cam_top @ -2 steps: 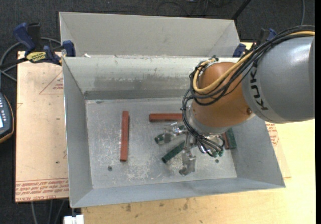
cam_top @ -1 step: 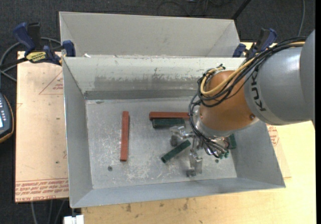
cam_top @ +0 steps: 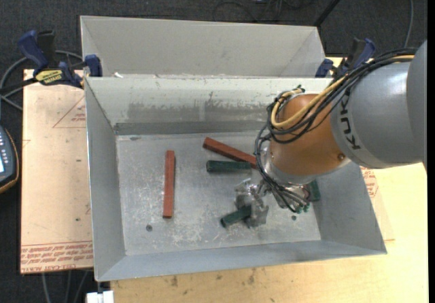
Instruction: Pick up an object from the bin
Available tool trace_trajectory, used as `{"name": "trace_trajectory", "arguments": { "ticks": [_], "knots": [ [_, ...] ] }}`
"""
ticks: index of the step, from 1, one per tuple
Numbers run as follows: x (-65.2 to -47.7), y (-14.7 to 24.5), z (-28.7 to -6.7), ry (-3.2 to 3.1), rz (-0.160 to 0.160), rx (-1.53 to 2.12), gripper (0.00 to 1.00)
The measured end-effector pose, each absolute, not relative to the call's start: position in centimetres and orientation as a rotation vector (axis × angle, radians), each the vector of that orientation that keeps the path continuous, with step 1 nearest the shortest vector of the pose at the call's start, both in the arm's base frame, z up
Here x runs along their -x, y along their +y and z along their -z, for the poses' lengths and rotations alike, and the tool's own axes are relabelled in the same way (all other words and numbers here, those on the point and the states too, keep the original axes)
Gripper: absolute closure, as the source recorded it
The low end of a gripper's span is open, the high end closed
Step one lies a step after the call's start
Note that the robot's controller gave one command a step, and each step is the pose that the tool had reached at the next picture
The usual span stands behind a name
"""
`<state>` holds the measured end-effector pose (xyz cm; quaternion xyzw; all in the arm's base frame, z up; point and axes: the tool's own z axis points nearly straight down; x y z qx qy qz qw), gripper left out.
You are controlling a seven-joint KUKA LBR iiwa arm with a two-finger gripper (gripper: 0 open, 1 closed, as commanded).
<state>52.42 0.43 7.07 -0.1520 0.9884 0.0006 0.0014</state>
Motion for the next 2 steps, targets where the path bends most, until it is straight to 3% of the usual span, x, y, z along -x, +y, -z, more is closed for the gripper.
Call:
{"name": "trace_trajectory", "arguments": {
  "ticks": [1, 2],
  "knots": [
    [-55.5, 1.3, -18.6, 3.092, 0.0, 0.479, 1.0],
    [-58.9, -0.2, -24.9, 2.864, 0.003, 1.275, 1.0]
  ]
}}
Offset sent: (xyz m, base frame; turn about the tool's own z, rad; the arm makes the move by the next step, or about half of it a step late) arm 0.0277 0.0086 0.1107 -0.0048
